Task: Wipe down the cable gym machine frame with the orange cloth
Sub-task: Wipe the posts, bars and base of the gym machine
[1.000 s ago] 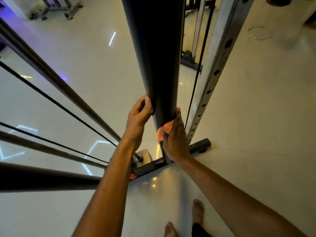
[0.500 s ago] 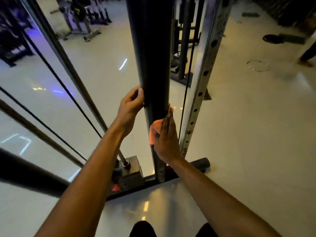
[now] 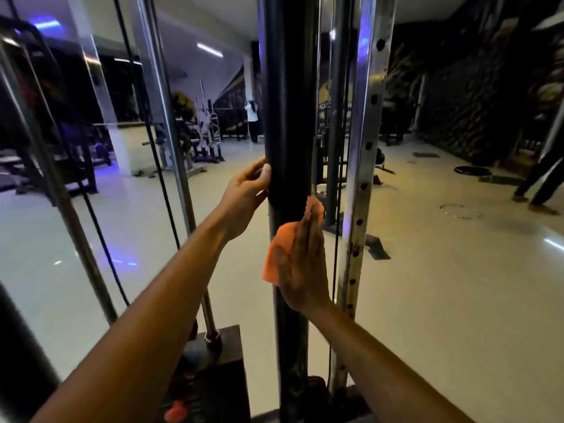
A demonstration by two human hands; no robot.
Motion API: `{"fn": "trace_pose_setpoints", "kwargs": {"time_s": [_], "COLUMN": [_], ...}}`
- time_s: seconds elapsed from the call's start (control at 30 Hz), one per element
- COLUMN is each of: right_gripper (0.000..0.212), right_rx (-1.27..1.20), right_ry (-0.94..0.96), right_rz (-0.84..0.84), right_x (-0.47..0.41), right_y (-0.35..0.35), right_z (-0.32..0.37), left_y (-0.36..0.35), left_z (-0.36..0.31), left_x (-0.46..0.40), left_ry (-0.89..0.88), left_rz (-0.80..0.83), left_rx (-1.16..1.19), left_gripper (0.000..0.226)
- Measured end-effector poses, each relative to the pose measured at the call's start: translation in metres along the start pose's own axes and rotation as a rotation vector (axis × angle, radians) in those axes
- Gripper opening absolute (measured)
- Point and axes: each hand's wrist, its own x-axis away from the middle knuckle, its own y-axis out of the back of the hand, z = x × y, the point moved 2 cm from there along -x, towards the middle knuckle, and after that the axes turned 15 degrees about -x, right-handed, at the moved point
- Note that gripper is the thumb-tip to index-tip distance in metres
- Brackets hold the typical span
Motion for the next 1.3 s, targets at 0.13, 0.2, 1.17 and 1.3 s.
{"fn": "trace_pose_setpoints", "kwargs": {"time_s": [0.13, 0.2, 1.17, 1.3], "right_gripper": [0.076, 0.073, 0.078, 0.073], "right_rx": [-0.039, -0.03, -0.097, -0.109], "right_ry": [0.038, 0.074, -0.102, -0.042], "right_rz": [-0.187, -0.236, -0.117, -0.294], "right_x": [-0.035, -0.05, 0.109, 0.06], "right_y": [-0.005, -0.003, -0.046, -0.05], "right_z": [0.018, 0.021, -0.075, -0.049], "left_y": [-0.005, -0.004, -0.053, -0.056], "left_z": [-0.001, -0.002, 0.141, 0.153], "left_x": [0.008, 0.008, 0.085, 0.091], "left_ry": [-0.026, -0.01, 0.141, 0.159], "left_rz": [0.014, 0.033, -0.037, -0.07], "left_rx": [0.003, 0.005, -0.047, -0.072], "left_gripper": [0.043, 0.045, 0.049, 0.049]}}
